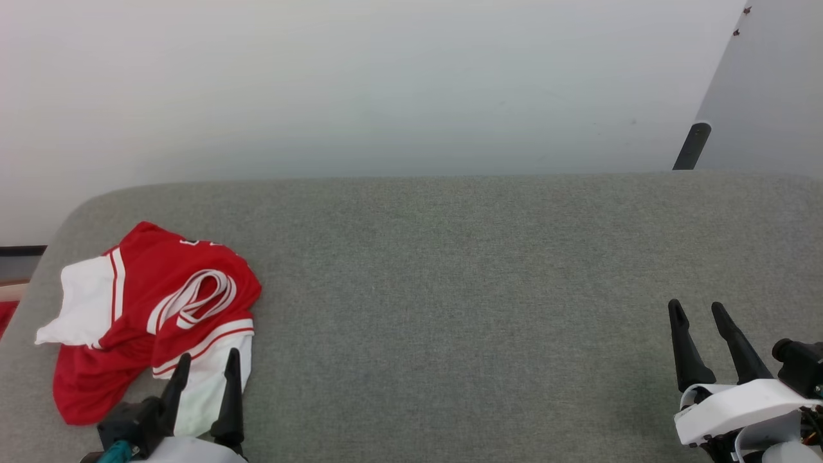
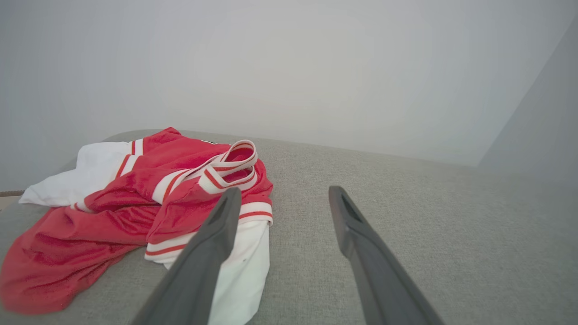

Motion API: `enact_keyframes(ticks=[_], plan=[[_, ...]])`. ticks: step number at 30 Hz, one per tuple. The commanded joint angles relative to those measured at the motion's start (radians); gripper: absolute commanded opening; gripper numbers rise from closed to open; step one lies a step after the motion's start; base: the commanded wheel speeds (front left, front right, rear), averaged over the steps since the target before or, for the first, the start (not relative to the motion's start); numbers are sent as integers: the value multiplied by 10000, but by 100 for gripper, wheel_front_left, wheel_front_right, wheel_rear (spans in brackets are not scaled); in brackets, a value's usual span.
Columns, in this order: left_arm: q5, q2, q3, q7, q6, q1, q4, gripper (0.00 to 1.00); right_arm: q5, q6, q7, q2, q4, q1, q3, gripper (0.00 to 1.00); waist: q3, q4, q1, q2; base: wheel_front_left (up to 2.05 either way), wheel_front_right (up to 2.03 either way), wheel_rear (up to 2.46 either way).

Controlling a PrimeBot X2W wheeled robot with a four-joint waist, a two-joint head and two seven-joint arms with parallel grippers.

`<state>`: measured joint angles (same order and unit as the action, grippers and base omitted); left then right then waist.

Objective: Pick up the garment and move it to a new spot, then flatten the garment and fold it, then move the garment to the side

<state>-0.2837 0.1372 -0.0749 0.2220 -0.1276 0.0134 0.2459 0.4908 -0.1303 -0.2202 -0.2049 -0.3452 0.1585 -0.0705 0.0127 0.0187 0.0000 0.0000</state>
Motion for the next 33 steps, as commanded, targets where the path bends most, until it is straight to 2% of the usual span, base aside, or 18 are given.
enact_keyframes(ticks=[1,20,33], plan=[[239,70,-2,72,-29,-57,-28,100,-145,-6,-92,-44,21,154,-23,100,-3,11,0,0,0,0,0],[902,233,130,424,-41,-172,79,100,-1027,-7,-437,-54,-167,115,146,100,43,53,0,0,0,0,0],[675,328,187,428,-42,-235,221,100,-1086,-7,-459,-9,-317,-92,244,100,68,51,0,0,0,0,0]])
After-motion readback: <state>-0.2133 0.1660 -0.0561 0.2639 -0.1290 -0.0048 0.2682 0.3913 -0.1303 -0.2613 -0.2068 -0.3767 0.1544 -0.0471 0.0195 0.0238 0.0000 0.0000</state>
